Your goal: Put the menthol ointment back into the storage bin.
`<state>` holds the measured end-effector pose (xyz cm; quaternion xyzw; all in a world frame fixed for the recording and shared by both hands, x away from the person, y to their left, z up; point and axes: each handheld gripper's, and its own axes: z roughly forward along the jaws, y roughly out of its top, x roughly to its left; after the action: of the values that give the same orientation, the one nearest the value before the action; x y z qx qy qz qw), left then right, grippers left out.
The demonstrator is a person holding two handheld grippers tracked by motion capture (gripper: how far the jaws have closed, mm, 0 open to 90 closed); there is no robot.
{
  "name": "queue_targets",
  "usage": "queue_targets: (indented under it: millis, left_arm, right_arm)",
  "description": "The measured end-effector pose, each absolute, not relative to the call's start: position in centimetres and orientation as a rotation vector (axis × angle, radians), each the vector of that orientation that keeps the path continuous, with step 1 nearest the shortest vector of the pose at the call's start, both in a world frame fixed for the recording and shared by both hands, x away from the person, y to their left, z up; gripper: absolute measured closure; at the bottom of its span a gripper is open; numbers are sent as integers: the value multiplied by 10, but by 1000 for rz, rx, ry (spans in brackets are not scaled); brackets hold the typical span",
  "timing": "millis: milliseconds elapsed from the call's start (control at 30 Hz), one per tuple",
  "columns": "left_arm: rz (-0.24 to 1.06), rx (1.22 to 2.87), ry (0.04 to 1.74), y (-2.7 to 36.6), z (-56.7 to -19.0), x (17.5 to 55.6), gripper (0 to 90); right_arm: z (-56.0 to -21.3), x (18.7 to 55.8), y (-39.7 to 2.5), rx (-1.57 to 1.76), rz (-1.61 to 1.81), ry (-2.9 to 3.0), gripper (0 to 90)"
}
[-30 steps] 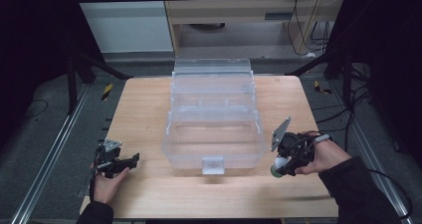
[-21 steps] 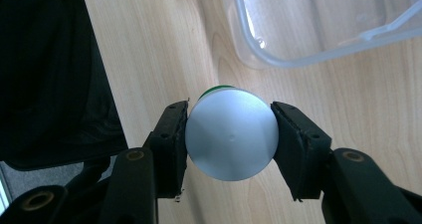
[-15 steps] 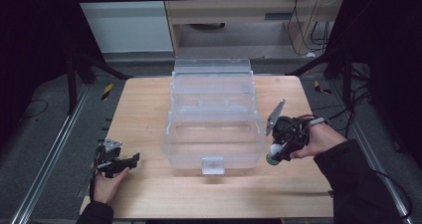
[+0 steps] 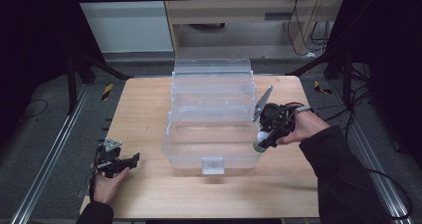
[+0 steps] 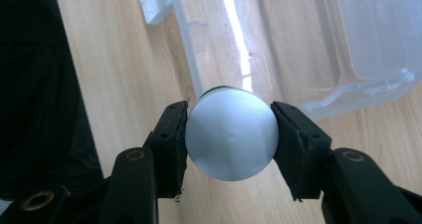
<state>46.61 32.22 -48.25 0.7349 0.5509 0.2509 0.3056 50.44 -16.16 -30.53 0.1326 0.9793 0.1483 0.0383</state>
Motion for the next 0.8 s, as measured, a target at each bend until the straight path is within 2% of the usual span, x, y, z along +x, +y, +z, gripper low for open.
queue_targets:
  millis: [800]
  left_arm:
    - [669, 1943, 1455, 322, -482, 466, 211]
  right_arm:
    - [-358, 534, -152, 391, 405, 3024, 505]
